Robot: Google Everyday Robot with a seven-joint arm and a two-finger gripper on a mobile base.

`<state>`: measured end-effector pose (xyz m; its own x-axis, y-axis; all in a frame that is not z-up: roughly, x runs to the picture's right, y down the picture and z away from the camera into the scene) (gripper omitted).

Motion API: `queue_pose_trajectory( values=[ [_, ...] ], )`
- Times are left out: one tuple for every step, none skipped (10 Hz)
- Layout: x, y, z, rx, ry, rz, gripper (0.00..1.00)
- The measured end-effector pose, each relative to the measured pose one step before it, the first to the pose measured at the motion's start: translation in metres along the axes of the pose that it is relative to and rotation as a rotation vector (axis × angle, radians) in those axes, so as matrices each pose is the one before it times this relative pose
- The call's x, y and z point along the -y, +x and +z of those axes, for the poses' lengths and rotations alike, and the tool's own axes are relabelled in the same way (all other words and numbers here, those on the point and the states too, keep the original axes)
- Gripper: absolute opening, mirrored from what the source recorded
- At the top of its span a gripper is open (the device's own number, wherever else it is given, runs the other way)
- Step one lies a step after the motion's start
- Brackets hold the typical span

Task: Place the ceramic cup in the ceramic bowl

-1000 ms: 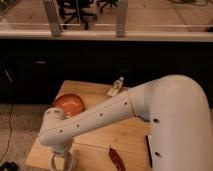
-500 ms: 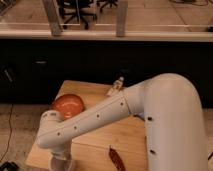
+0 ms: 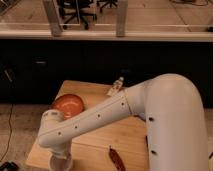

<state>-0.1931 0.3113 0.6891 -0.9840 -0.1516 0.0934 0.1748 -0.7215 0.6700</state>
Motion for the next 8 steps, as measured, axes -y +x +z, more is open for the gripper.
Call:
queue_pose_trajectory(
  values=[
    [-0.0015,-0.00038,-0.00265,-0.0095,0.00124,0.00299,0.0],
    [-0.00155,-0.00028,-0.00375,-0.01219,0.00138,0.0039,0.0],
    [-0.00171,-0.00024,-0.00488,-0.01574,0.00059,0.00526,0.0],
    [-0.00211,-0.00004,-0.00656,-0.01928,-0.00111,0.00741,0.0],
    [-0.00193,0.00045,-0.00576,-0.0175,-0.0008,0.00649,0.0],
    [-0.0041,0.00128,-0.00947,-0.0224,-0.00285,0.01203,0.0],
    [-0.00685,0.00075,-0.00838,-0.02254,-0.00166,0.01682,0.0],
    [-0.00423,0.00157,-0.0056,-0.01475,-0.00132,0.01018,0.0]
  ],
)
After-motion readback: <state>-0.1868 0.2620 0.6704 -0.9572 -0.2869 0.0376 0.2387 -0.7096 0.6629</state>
